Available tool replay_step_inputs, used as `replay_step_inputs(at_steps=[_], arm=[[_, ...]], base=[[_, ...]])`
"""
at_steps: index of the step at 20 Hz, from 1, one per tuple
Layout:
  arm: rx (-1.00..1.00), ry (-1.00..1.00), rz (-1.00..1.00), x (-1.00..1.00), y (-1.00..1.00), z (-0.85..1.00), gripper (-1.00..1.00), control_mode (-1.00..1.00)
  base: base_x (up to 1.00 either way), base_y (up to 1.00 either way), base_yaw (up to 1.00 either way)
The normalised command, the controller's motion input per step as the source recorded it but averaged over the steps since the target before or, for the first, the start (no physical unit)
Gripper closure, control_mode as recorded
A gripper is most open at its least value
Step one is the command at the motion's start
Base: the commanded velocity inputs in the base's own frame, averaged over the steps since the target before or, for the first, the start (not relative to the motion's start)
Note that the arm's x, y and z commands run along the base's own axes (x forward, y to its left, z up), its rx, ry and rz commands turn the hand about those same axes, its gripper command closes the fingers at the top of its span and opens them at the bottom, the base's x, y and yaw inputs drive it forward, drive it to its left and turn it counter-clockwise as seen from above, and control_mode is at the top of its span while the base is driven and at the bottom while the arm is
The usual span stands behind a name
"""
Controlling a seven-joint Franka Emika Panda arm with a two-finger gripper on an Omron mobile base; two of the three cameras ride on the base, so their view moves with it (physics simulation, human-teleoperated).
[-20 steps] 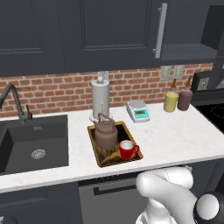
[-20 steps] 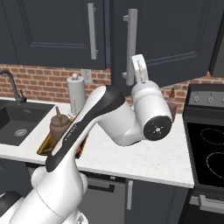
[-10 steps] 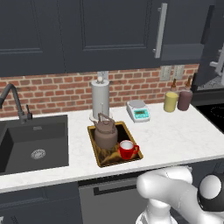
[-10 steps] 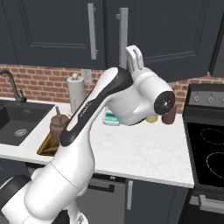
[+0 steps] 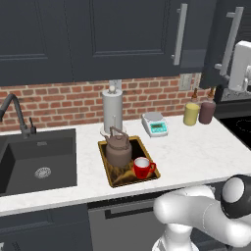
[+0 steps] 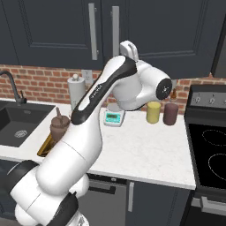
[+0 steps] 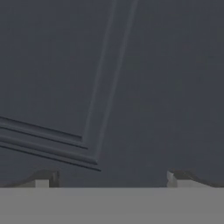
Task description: Pick the kettle from the counter and place it on the tray. Then pick the mug from the cabinet and place it on the tray. Then close the cabinet doors.
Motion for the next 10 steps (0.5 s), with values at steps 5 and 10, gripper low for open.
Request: replay_step_inputs(at_steps=[5, 10], arm=[[0.00, 0.00, 0.10, 0.77, 0.38, -0.07, -1.00, -1.00], [0.00, 0.00, 0.05, 0.61, 0.23, -0.09, -1.00, -1.00]], base=[[0.00, 0.00, 0.00], [0.00, 0.00, 0.00]])
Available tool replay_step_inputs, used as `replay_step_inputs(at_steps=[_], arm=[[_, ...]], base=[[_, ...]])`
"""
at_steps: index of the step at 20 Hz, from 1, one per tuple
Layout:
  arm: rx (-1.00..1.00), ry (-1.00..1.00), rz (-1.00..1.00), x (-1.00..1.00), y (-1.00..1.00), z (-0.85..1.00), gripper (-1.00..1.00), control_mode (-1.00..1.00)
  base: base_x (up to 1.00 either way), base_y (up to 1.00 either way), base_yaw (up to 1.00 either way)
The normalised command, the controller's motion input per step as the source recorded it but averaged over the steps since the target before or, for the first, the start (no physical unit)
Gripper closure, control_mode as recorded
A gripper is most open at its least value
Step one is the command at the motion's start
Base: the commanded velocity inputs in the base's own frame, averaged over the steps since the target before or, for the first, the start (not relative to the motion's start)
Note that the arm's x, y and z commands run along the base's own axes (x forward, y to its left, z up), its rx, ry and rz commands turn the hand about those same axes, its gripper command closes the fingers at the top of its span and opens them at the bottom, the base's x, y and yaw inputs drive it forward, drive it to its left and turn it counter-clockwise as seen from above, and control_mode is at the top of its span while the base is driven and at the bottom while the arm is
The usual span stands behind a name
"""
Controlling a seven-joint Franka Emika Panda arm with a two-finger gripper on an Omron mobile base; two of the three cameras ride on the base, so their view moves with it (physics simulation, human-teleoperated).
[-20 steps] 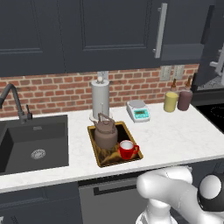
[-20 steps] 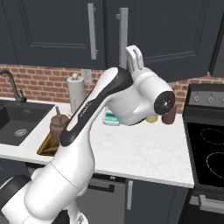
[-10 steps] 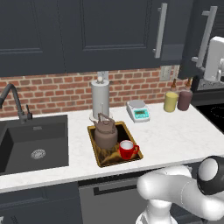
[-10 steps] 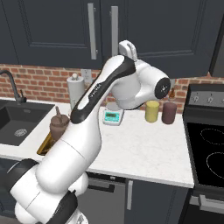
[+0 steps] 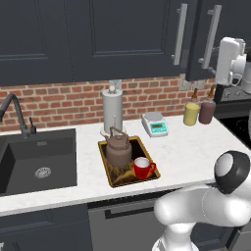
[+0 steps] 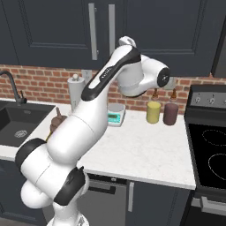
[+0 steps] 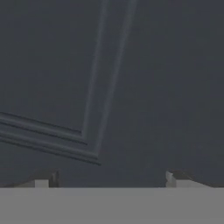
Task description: Pick the kettle from the counter and place it on the tray. Then pick the mug from the cabinet and place it on the tray. Then close the cabinet doors.
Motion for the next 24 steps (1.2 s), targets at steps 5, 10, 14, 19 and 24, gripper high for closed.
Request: replay_step_inputs(at_steps=[5, 10, 14, 19, 24], arm=[[-0.01, 0.02, 0.00, 0.47, 0.19, -0.27, -1.00, -1.00], [0.00, 0.00, 0.00, 0.60, 0.16, -0.21, -1.00, -1.00], [0.00, 0.00, 0.00, 0.63, 0.15, -0.22, -1.00, -1.00], [-0.03, 0.02, -0.01, 0.63, 0.05, -0.27, -1.00, -1.00], [-0.03, 0.02, -0.01, 0.31, 0.00, -0.17, -1.00, -1.00]], base=[[0.00, 0.00, 0.00], [0.00, 0.00, 0.00], [0.00, 0.00, 0.00], [0.00, 0.00, 0.00], [0.00, 0.00, 0.00]])
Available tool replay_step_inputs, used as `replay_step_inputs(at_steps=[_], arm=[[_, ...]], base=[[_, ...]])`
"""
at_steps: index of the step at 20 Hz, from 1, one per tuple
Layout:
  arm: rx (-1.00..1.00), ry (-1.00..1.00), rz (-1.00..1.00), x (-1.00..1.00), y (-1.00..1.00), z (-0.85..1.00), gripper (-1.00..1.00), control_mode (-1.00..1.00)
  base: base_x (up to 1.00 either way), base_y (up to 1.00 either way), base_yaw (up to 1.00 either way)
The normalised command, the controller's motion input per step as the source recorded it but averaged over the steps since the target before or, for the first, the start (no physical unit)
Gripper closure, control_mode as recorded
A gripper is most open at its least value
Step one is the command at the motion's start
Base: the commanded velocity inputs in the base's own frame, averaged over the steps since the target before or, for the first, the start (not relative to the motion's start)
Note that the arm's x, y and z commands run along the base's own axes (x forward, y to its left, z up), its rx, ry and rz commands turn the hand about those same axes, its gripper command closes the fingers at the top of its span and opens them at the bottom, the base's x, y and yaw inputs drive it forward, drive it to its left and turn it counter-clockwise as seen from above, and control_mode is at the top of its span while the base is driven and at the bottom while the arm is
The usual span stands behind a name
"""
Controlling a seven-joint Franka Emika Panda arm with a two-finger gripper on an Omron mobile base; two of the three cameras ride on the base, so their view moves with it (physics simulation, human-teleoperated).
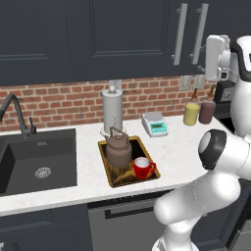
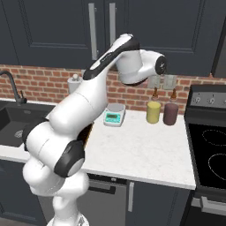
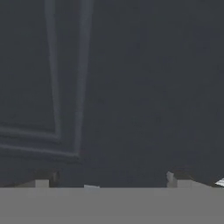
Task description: Pick the kettle from the counter and place it on the tray. Then pick the mug from the cabinet and place it on the tray. Then close the cabinet doors.
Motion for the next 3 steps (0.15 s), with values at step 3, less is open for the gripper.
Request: replay_step_inputs(at_steps=[3], arm=[[-0.04, 0.00, -0.01, -0.10, 0.00, -0.10, -1.00, -1.00]], base=[[0.00, 0.00, 0.00]])
